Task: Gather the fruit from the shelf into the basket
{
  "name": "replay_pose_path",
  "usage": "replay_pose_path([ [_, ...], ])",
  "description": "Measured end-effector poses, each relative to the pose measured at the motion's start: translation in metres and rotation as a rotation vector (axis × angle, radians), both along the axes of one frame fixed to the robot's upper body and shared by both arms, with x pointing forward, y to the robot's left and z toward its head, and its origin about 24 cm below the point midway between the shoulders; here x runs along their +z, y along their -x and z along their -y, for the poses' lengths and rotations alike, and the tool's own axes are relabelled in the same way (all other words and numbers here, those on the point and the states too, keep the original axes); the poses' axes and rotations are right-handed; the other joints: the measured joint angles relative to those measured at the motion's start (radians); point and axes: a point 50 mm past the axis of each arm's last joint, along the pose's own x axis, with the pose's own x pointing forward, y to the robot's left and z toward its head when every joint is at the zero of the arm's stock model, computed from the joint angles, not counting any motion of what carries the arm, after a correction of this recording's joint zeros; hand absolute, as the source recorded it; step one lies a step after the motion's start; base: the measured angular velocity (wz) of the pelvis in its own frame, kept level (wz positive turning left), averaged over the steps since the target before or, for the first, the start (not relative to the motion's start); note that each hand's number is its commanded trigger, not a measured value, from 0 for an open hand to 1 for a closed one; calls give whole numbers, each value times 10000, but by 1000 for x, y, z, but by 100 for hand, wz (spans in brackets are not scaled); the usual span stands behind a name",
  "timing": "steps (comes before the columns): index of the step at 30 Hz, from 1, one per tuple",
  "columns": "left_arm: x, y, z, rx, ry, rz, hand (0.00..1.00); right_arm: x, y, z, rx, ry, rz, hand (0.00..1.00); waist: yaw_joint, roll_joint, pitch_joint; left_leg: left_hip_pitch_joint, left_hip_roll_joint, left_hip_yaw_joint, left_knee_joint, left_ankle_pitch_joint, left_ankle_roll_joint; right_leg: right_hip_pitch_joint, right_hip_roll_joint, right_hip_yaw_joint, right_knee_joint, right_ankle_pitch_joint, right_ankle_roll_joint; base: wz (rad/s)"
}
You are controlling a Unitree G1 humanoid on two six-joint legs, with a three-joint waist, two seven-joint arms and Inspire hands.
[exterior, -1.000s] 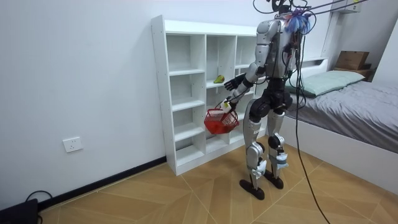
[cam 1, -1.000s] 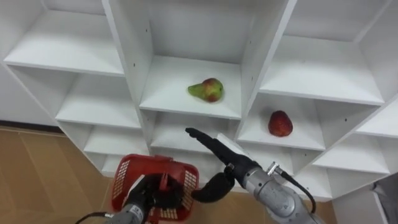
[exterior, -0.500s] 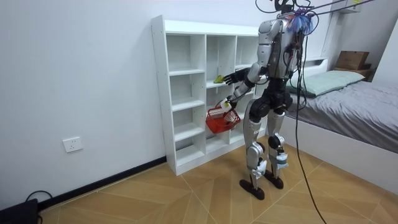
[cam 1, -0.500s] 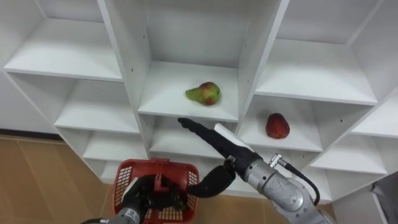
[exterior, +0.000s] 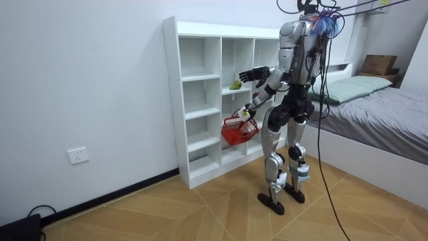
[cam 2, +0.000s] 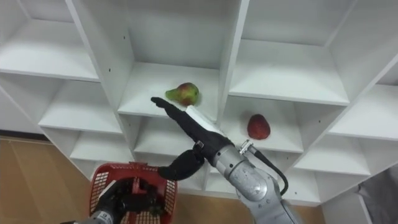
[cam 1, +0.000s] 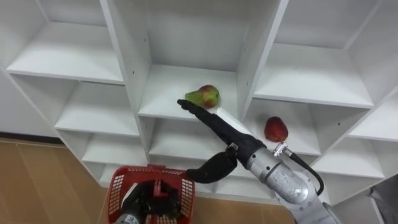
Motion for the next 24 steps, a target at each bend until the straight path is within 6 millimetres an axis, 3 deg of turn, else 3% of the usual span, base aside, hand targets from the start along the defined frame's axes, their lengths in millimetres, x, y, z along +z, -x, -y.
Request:
replay_pose_path([
  [4, 0, 1, -2, -42, -97, -30, 100, 4, -6, 7, -360, 29, 233, 0, 227, -89, 41, 22, 0, -10, -12, 6, -7, 22, 1, -22, 15, 0, 0, 1],
  [14, 0, 4, -12, -101, -530, -75, 100, 33, -35, 17, -1356, -89, 1726, 0, 494, -693, 71, -73, -4, -140, 48, 20, -29, 28, 6, -270, 7, 6, -9, 5],
  [24, 3, -1, -15, -633, -539, 41, 100, 55, -75, 24, -1792, 371, 2442, 0, 495, -850, 160, -269, -4, -394, 165, 18, -35, -5, -12, -545, 7, 5, -9, 7],
])
